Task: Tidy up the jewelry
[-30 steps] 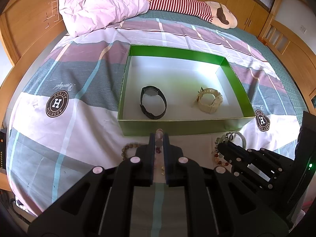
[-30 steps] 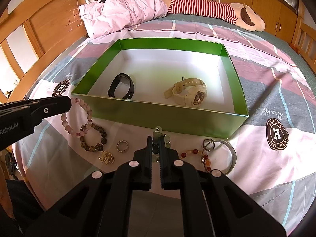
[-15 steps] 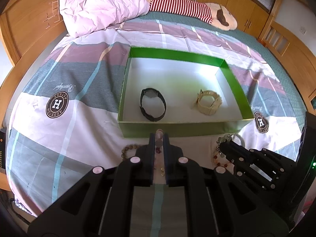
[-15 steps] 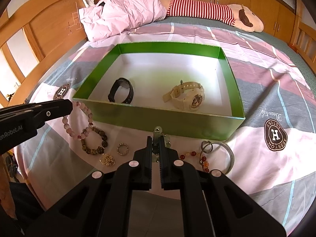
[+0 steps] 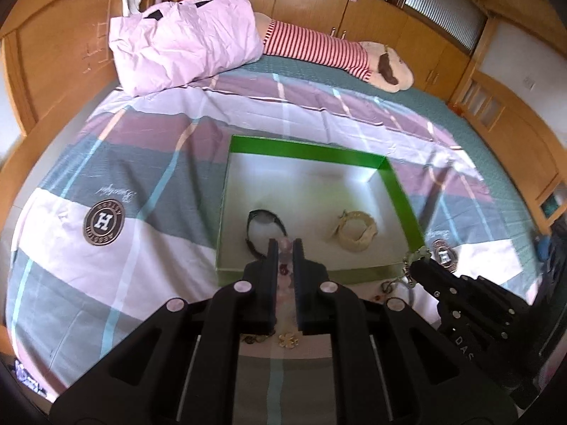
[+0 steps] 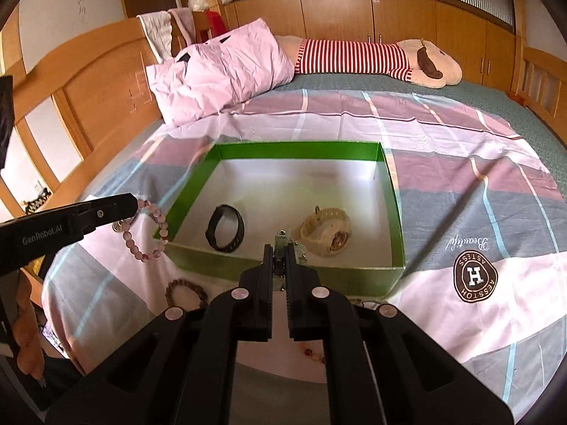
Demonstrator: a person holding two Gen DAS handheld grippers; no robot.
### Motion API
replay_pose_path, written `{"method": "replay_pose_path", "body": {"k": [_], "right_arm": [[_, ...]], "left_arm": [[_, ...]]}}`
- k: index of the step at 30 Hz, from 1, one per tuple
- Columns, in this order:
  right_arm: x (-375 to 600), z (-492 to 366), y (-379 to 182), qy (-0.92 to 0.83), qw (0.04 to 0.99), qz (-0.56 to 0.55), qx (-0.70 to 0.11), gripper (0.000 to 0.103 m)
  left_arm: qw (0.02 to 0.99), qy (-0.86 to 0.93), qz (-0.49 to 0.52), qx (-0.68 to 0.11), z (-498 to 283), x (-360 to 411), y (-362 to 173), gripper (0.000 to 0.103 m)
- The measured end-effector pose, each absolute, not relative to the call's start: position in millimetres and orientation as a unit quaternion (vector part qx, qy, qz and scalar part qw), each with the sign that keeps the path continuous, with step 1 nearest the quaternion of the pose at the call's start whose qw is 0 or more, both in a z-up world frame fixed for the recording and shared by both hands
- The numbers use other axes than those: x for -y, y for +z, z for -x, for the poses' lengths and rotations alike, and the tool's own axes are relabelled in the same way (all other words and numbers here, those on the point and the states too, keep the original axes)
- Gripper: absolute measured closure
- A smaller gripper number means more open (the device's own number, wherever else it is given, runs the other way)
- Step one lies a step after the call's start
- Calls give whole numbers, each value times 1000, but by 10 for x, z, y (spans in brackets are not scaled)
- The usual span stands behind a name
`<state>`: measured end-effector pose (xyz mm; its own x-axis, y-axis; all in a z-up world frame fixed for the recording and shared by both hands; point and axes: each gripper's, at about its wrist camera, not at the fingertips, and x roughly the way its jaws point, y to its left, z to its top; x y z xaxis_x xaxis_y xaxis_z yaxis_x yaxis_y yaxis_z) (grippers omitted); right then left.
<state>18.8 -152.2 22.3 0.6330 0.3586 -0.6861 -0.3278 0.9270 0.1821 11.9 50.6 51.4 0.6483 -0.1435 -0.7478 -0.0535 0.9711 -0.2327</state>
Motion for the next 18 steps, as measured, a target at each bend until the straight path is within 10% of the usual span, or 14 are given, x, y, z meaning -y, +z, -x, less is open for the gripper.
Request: {"method": "replay_pose_path", "body": {"k": [15,18], "right_arm": [[1443,-824,-60,169,892,-34,-418,97],[1506,-873,-177,155,883,-49,-440,67]], "left_arm": [[886,-61,171,-426,-578,-563,287,95],[885,-44,177,-429,-616,-571,192,93]]}}
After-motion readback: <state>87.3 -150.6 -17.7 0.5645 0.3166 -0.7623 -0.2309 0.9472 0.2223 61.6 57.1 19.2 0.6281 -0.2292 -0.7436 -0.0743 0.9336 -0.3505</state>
